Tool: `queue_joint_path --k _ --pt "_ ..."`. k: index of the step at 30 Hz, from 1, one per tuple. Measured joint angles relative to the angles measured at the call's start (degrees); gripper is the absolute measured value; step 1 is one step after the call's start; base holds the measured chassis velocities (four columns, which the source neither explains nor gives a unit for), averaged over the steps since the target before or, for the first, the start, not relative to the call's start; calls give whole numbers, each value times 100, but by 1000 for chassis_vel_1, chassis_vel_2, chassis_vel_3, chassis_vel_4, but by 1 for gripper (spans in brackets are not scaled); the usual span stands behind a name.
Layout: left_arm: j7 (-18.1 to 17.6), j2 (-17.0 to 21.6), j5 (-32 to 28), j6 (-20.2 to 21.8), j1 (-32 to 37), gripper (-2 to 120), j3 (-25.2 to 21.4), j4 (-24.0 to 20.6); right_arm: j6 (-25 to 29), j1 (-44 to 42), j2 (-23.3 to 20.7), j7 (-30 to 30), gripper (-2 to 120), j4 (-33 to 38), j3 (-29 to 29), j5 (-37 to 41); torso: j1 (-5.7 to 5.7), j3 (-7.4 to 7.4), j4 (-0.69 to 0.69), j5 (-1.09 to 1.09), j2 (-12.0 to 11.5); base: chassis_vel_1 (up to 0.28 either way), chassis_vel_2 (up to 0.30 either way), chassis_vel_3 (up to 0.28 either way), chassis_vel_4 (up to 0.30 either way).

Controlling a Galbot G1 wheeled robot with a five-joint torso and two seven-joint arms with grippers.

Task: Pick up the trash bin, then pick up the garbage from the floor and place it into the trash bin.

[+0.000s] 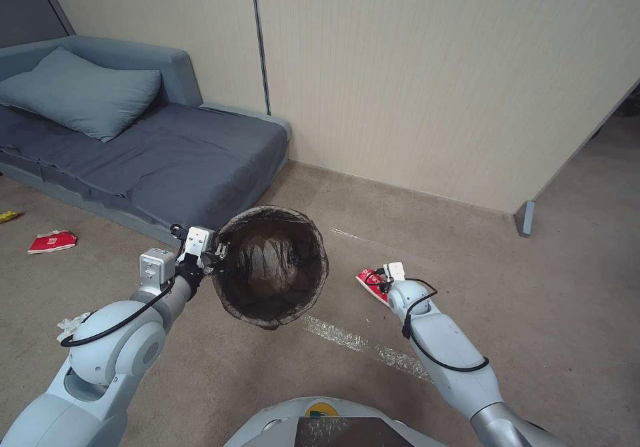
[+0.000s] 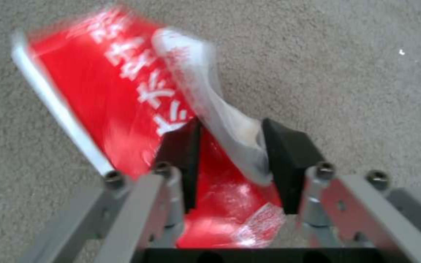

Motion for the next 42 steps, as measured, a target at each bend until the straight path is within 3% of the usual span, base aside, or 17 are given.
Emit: queue_joint_path --k 5,8,24,30,32,34,36,42 --pt "4 -3 1 0 -6 0 -9 11 -8 -24 -55 6 6 71 28 -14 0 0 -1 -1 0 0 0 0 0" --pt "7 -15 5 0 -5 0 -9 17 -9 -29 -74 5 0 79 46 -10 0 0 -1 -1 0 0 0 0 0" --pt "36 -32 57 0 9 0 -25 31 -8 -226 -177 26 0 474 239 71 0 0 0 0 0 0 0 0 0" --pt "30 -29 61 0 31 0 -51 11 -127 -563 -352 98 0 1304 620 469 0 0 -1 0 0 0 0 0 0" --pt "28 -33 71 0 48 0 -59 -3 -210 -802 -545 183 0 2044 816 837 0 0 -1 1 0 0 0 0 0" --pt "28 -33 71 0 48 0 -59 -5 -213 -826 -566 190 0 2118 833 864 0 0 -1 1 0 0 0 0 0" --pt "26 -35 97 0 56 0 -68 -16 -231 -1149 -950 378 0 3280 1059 1328 0 0 -1 0 0 0 0 0 0" --pt "31 -56 180 0 106 0 -73 -17 -237 -1342 -1399 640 0 4476 1211 2115 0 0 -1 0 0 0 0 0 0"
